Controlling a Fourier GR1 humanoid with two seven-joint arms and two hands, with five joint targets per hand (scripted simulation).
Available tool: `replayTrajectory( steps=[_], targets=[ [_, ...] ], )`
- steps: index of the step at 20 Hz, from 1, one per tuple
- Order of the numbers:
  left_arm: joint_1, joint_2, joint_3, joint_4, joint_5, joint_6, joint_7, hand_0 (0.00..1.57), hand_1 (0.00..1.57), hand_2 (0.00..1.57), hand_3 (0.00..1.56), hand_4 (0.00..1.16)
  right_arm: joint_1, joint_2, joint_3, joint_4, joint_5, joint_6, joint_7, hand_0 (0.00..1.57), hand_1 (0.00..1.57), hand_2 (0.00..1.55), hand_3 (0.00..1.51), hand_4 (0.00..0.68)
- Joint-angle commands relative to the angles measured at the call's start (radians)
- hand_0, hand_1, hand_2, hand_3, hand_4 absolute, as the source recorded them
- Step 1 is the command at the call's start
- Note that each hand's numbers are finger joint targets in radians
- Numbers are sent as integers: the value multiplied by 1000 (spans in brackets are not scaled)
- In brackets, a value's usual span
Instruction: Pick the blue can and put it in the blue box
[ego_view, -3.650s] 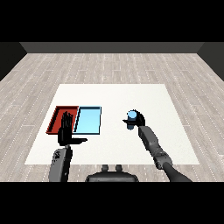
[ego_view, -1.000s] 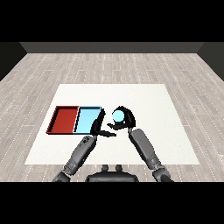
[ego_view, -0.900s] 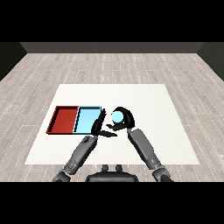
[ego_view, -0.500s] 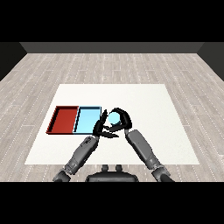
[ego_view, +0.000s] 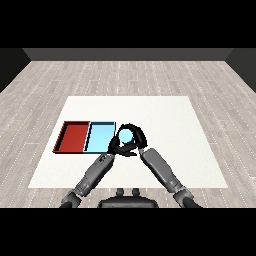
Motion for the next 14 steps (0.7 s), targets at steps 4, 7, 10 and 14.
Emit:
replayTrajectory(
  steps=[4, 7, 10, 14],
  targets=[
    [7, 0, -40, 68, 44, -11, -122, 0, 0, 0, 0, 0, 49, 0, 143, -83, 41, -79, 34, 1391, 1391, 1437, 1387, 620],
    [2, 40, -62, 8, -105, 121, -41, 0, 0, 0, 0, 277, 17, 0, 102, 13, 3, -22, -47, 1253, 1253, 1411, 1396, 613],
    [-71, 7, -53, 70, -156, 173, 36, 412, 412, 563, 294, 571, -14, 0, 96, 57, -17, -2, -60, 1421, 1421, 1445, 1389, 604],
    [-48, 59, -85, 23, -215, 179, 61, 393, 393, 574, 88, 125, -35, 0, 179, 50, -65, -77, -73, 1478, 1478, 1473, 1400, 599]
  ],
)
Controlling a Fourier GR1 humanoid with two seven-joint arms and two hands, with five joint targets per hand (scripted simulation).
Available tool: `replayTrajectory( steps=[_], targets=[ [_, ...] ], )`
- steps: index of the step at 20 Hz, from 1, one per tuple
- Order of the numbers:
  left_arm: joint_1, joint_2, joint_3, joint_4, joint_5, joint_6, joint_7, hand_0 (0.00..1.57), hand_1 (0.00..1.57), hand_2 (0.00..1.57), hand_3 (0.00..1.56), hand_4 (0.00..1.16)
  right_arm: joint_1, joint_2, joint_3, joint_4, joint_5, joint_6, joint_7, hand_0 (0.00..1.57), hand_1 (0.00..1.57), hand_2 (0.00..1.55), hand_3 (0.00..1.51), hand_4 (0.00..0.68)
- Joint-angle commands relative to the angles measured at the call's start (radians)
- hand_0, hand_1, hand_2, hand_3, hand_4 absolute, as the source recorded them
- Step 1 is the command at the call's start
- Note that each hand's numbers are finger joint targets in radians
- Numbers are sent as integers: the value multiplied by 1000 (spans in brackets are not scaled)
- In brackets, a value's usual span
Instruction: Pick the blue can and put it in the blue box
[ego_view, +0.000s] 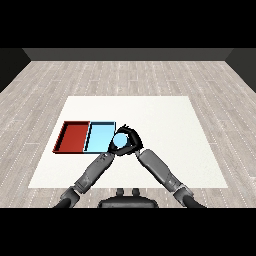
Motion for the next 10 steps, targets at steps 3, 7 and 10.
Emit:
replayTrajectory(
  steps=[3, 7, 10],
  targets=[
    [-87, 10, -81, 33, -181, 104, 81, 0, 0, 151, 0, 312, -34, 9, 75, 43, -42, -43, -31, 1457, 1457, 1462, 1394, 595],
    [7, -30, -58, -3, 103, 165, -76, 699, 699, 797, 535, 714, -45, 9, 69, 19, -91, -38, -14, 1451, 1451, 1454, 1397, 610],
    [-49, -30, -12, 11, 29, 124, 32, 812, 812, 853, 715, 689, -94, 8, 36, 45, -107, -23, -1, 1443, 1443, 1453, 1393, 602]
  ],
)
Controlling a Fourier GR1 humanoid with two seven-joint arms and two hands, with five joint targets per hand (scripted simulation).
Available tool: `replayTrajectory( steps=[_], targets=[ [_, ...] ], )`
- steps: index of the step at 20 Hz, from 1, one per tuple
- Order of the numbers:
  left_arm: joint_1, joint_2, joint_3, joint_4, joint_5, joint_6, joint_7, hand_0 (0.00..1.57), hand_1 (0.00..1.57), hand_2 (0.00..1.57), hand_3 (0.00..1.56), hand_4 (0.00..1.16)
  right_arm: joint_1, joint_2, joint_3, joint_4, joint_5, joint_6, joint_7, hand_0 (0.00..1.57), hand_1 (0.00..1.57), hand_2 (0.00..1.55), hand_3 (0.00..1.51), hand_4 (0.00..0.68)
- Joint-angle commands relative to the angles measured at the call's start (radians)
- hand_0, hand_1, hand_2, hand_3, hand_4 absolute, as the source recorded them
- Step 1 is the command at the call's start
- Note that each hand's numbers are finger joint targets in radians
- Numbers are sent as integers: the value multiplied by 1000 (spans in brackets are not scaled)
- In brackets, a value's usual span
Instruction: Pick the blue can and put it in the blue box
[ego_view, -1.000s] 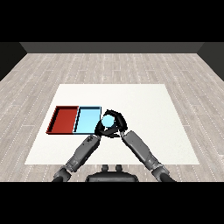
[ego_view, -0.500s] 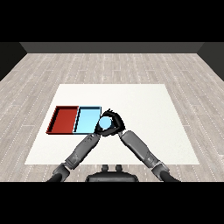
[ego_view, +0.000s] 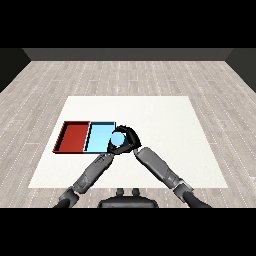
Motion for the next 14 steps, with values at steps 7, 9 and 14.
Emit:
replayTrajectory(
  steps=[7, 9, 14],
  targets=[
    [46, -41, 49, 3, 84, -86, -65, 914, 914, 944, 831, 651, 25, 24, 49, -8, -38, -35, -19, 1438, 1438, 1454, 1393, 583],
    [13, -44, 43, -14, 66, -79, 17, 1411, 1411, 1404, 1281, 599, 73, 24, 51, -11, -19, -46, -53, 1430, 1430, 1457, 1395, 574],
    [-20, -45, -27, 3, 158, 6, 33, 1571, 1571, 1544, 1473, 765, 86, 24, -30, -94, -59, 36, 53, 1091, 1091, 1121, 798, 0]
  ],
)
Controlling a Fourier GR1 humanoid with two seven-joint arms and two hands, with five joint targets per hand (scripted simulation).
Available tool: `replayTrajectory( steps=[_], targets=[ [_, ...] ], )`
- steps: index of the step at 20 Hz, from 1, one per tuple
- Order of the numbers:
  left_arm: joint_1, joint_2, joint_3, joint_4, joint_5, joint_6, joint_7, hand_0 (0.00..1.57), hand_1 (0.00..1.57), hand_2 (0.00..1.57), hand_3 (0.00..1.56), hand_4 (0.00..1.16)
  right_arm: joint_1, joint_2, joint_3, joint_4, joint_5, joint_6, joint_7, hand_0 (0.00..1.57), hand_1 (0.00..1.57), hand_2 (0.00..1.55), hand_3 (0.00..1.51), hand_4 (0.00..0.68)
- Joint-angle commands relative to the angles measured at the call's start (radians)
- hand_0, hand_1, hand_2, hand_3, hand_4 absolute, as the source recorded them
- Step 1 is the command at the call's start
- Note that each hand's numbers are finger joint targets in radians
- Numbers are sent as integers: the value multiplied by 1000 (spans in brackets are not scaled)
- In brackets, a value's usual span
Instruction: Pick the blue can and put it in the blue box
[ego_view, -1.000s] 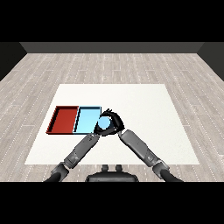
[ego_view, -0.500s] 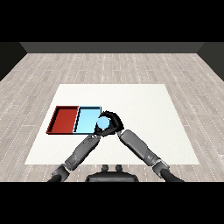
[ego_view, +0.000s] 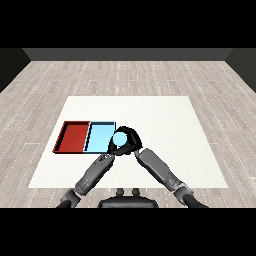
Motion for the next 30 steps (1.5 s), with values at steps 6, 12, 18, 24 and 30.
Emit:
replayTrajectory(
  steps=[6, 12, 18, 24, 30],
  targets=[
    [-17, -20, 20, 79, 44, -33, -32, 1571, 1571, 1516, 1448, 1097, 31, 19, -26, -20, 7, 27, 29, 0, 0, 0, 0, 0],
    [-3, -20, 43, 70, -18, -29, -33, 1571, 1571, 1558, 1487, 1136, 35, 18, -21, -1, -4, 35, -13, 0, 0, 0, 0, 0],
    [6, 8, 72, 61, -33, -79, -39, 1571, 1571, 1571, 1511, 1131, 75, 15, -134, -101, 39, 119, 99, 0, 0, 0, 0, 0],
    [35, -20, 43, 83, -50, -4, -74, 1571, 1571, 1571, 1503, 1128, 175, -58, -195, -334, 20, 128, 185, 0, 0, 0, 0, 0],
    [17, -5, 78, 74, -135, -3, -27, 1571, 1571, 1571, 1493, 1126, 317, -106, -264, -429, 18, 179, 116, 0, 0, 0, 0, 0]
  ],
)
